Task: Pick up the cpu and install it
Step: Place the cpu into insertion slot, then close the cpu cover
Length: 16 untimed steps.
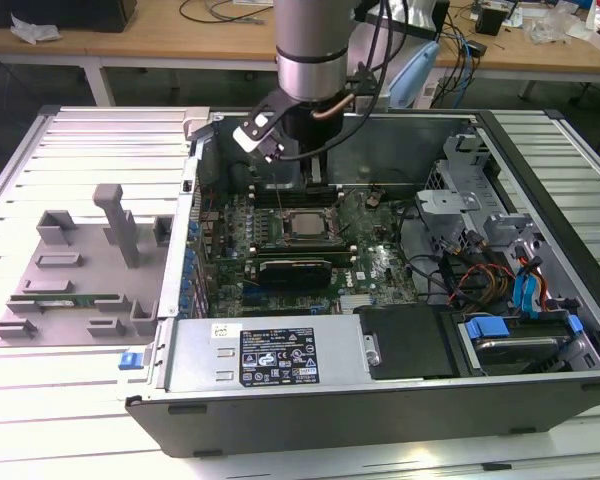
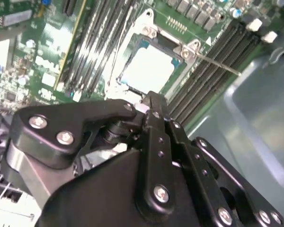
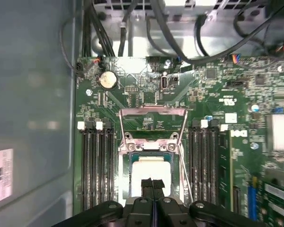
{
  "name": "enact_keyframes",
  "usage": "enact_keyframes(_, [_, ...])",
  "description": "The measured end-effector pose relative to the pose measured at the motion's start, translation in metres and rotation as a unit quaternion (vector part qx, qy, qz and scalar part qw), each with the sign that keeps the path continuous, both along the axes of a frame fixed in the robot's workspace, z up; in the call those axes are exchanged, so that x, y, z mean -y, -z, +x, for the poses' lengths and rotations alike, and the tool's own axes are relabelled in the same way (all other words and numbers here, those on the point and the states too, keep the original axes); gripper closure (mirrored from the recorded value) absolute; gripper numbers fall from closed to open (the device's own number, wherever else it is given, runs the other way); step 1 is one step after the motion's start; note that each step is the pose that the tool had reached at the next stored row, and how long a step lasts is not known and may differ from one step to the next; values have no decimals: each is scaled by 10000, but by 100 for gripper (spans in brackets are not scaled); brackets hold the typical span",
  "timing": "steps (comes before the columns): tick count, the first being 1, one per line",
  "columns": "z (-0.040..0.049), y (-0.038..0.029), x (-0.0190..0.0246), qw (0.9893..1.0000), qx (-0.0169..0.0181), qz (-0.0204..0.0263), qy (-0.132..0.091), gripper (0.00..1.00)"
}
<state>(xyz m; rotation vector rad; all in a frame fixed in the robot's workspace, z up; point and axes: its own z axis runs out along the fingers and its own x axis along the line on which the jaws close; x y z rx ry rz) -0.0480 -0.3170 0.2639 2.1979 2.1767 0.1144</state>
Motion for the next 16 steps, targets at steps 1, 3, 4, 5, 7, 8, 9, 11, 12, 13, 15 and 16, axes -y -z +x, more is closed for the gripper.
enact_keyframes(1, [0, -5, 0, 10000, 0, -2, 1, 89])
enact_keyframes(3, [4, -6, 0, 10000, -92, -1, 1, 89])
enact_keyframes(4, [15, -5, 1, 9996, -265, 7, 0, 89])
enact_keyframes(5, [18, -5, 1, 9993, -361, 11, 1, 89])
enact_keyframes(7, [18, -4, 1, 9993, -367, 11, 1, 89])
enact_keyframes(8, [18, -4, 1, 9993, -370, 12, 1, 89])
enact_keyframes(9, [18, -4, 1, 9993, -372, 11, 1, 89])
enact_keyframes(11, [18, -4, 1, 9993, -378, 11, 1, 89])
enact_keyframes(12, [18, -4, 1, 9993, -380, 12, 1, 89])
enact_keyframes(13, [18, -4, 1, 9993, -382, 12, 1, 89])
enact_keyframes(15, [18, -4, 1, 9992, -390, 12, 1, 89])
enact_keyframes(16, [18, -4, 1, 9992, -393, 12, 1, 89])
